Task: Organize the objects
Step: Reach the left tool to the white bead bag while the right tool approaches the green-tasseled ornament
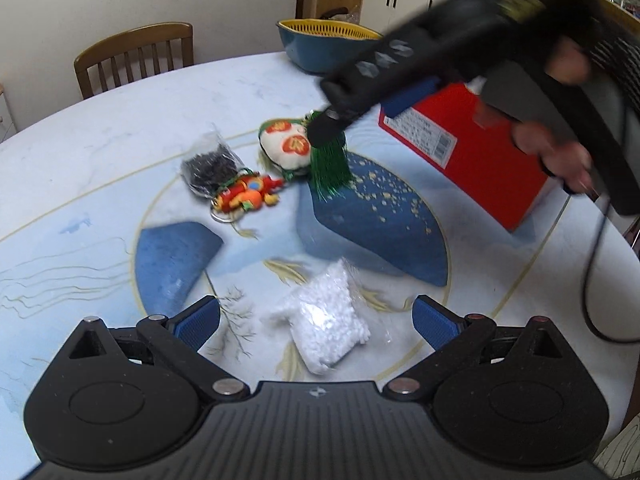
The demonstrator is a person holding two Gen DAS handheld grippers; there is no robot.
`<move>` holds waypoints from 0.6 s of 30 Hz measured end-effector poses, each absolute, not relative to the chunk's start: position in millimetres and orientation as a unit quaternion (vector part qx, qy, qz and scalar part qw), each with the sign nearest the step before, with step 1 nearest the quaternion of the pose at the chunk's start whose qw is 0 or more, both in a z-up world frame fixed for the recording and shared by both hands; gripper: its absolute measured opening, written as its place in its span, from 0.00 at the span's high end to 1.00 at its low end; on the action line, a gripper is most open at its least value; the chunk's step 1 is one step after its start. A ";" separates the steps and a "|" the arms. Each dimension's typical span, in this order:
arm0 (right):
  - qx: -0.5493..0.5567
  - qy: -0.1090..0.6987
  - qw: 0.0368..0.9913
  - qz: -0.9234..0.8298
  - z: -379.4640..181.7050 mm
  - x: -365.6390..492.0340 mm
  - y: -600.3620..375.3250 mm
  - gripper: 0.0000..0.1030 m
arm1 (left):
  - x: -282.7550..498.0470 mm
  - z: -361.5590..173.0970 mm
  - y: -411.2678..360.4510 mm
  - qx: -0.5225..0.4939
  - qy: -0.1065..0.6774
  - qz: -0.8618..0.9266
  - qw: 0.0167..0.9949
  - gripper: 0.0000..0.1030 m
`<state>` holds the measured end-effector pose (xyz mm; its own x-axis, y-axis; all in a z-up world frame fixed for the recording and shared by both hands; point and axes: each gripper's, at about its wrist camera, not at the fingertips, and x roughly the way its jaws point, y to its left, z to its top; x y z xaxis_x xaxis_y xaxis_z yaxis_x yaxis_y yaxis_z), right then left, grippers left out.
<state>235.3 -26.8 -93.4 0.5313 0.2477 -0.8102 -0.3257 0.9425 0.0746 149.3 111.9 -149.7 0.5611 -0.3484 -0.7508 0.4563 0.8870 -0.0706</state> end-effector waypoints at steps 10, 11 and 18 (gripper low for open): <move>-0.045 0.471 0.867 0.153 -118.8 271.9 -20.7 0.20 | 152.1 -164.7 109.3 0.063 0.412 -0.227 0.880 0.01; -0.046 0.472 0.867 0.153 -121.3 275.0 -20.0 0.20 | 152.5 -165.4 109.1 0.063 0.413 -0.229 0.879 0.01; -0.048 0.478 0.862 0.162 -133.1 289.8 -15.8 0.23 | 153.8 -164.6 109.8 0.066 0.404 -0.230 0.883 0.13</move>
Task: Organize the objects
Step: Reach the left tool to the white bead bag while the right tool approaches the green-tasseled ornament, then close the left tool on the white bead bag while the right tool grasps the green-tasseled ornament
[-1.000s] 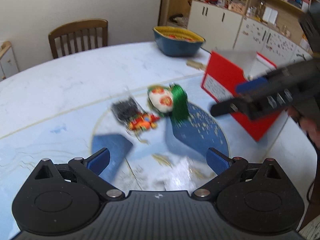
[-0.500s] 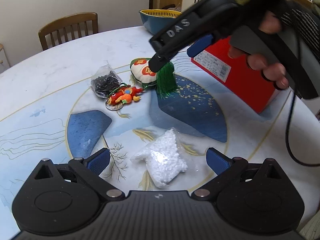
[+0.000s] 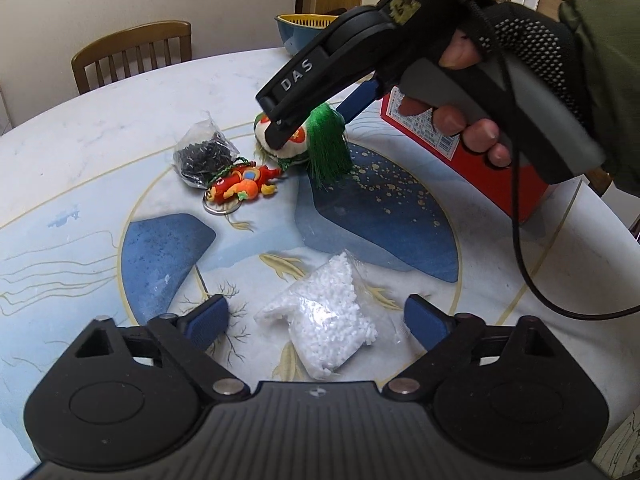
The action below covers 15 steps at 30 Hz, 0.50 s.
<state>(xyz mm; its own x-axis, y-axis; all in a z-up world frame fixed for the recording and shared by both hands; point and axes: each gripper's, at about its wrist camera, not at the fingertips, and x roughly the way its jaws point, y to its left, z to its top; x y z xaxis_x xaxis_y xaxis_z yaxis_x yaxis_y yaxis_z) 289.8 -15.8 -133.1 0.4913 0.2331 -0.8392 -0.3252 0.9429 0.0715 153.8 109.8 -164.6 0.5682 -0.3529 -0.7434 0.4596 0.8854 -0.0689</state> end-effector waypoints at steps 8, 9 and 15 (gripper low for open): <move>-0.046 0.481 0.858 0.174 -138.3 298.2 -7.3 0.35 | 153.1 -160.6 111.8 0.076 0.397 -0.228 0.886 0.39; -0.046 0.480 0.859 0.172 -138.3 298.2 -6.7 0.37 | 152.9 -160.2 112.0 0.077 0.396 -0.227 0.886 0.43; -0.042 0.480 0.860 0.165 -135.7 295.0 -8.9 0.42 | 153.0 -159.3 110.3 0.091 0.396 -0.218 0.887 0.53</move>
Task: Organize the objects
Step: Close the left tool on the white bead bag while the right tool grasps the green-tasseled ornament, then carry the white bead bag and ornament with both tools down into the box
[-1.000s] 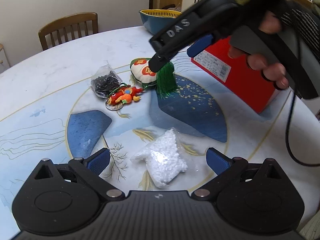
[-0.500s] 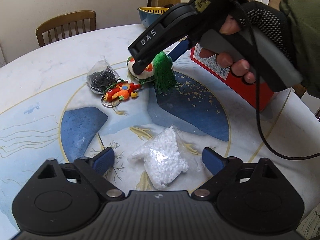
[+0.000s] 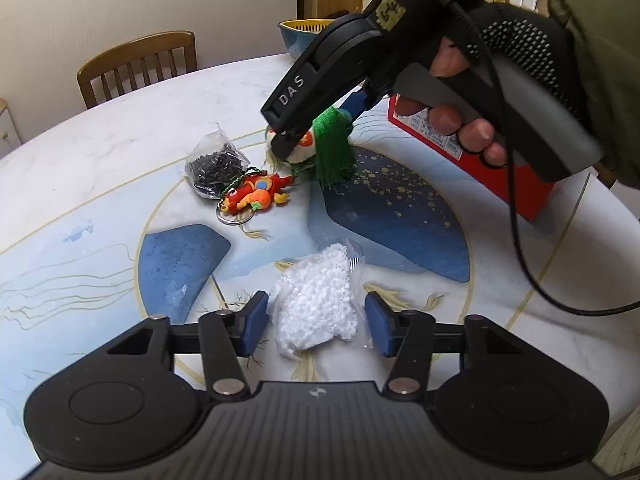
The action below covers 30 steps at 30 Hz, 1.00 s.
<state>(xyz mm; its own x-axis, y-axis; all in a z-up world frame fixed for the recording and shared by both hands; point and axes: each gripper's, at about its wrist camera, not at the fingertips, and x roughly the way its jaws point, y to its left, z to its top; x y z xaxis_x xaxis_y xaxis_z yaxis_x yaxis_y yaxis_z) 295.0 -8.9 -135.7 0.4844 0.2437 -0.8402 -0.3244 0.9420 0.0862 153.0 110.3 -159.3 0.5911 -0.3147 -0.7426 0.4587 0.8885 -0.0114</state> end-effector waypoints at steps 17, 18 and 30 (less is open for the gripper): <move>-0.017 0.441 0.882 0.167 -71.0 242.1 -41.3 0.44 | 153.3 -125.3 122.6 0.028 0.402 -0.194 0.894 0.61; -0.014 0.438 0.883 0.168 -65.6 238.0 -43.7 0.44 | 152.6 -121.8 122.5 0.026 0.401 -0.193 0.895 0.61; -0.007 0.417 0.890 0.183 -18.9 188.4 -72.9 0.44 | 148.3 -71.1 106.7 0.015 0.393 -0.200 0.898 0.61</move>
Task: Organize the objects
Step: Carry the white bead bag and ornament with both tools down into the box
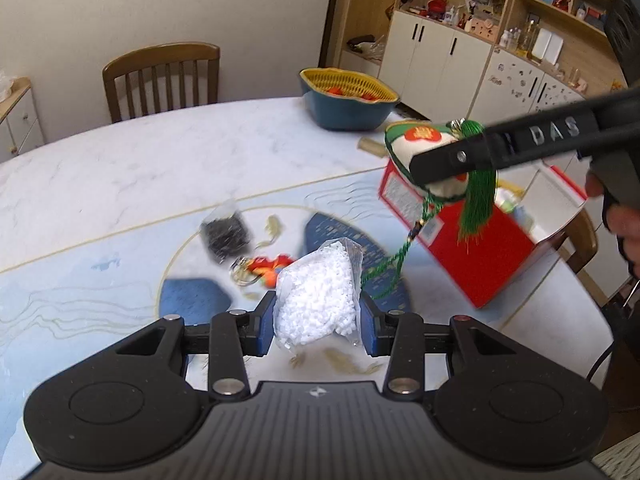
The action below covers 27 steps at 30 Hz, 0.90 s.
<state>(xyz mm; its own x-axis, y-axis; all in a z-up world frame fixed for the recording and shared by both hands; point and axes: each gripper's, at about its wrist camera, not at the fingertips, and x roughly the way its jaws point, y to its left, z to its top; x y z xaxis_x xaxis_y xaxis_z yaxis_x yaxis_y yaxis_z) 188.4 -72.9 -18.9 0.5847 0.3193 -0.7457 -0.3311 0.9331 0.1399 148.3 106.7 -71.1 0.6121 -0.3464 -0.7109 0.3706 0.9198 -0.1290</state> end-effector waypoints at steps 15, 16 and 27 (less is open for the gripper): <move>0.005 0.370 0.911 0.181 20.6 157.0 -143.2 0.44 | 146.8 -4.7 27.2 0.072 0.332 -0.226 0.913 0.60; 0.005 0.367 0.913 0.179 22.5 156.3 -149.0 0.44 | 148.2 -2.9 21.1 0.075 0.330 -0.229 0.913 0.60; 0.009 0.355 0.924 0.142 24.3 165.2 -217.1 0.44 | 171.3 -0.6 -48.6 0.098 0.333 -0.252 0.903 0.60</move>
<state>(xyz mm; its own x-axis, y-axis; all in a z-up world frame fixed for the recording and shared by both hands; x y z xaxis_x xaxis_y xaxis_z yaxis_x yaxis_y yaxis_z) 165.2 -217.1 24.3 0.7073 0.2682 -0.6541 -0.2554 0.9597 0.1174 171.3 -48.6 -0.6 0.6510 -0.3897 -0.6514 0.5202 0.8540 0.0089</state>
